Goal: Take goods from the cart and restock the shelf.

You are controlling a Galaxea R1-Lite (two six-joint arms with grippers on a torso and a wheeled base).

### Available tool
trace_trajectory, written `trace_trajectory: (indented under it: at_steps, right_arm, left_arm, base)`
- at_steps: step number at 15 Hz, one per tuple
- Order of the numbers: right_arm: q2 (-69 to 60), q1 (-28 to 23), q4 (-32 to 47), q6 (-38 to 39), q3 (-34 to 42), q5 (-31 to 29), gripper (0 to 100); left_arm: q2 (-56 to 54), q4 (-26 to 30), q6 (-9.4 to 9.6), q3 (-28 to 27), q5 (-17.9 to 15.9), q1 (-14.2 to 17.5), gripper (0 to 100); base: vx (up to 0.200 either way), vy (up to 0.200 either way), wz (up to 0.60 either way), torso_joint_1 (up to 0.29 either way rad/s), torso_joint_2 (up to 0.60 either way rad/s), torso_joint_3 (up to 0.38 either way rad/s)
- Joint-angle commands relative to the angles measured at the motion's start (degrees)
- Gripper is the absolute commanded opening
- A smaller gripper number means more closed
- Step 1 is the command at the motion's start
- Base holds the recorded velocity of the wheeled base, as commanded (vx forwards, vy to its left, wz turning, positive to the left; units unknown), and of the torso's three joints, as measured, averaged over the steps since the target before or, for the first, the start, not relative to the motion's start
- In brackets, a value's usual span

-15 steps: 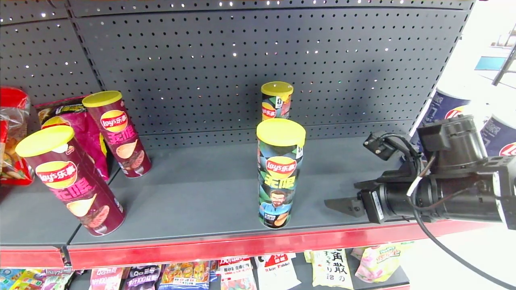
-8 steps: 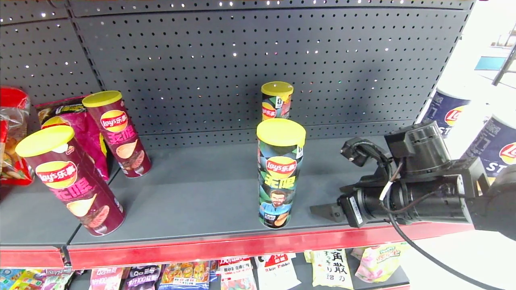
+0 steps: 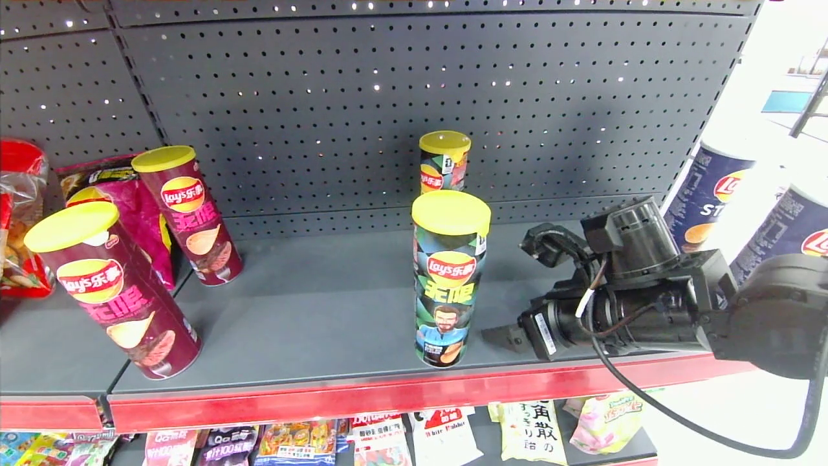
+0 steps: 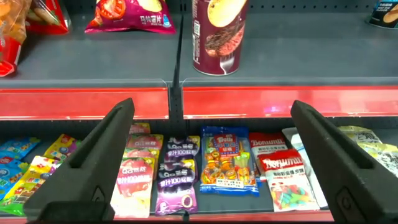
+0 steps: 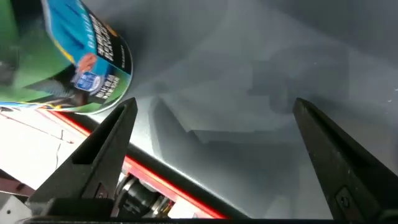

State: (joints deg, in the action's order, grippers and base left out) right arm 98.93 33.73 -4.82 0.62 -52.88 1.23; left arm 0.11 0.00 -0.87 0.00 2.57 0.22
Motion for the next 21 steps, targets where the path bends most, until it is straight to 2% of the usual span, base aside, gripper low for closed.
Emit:
trace_trajectory:
  at_steps: [1,21]
  right_arm:
    - [1.1,0.2,0.1,0.0,-0.9,0.0,100]
    - [3.9,3.9,-0.1,0.0,-3.0,-2.2,100]
  left_arm:
    - [0.0,0.0,-0.01,0.0,0.1,0.0,100]
    - [0.0,0.0,-0.01,0.0,0.1,0.0,100]
  base:
    - [0.000,0.000,0.00,0.000,0.00,0.000]
    - [0.000,0.000,0.00,0.000,0.00,0.000]
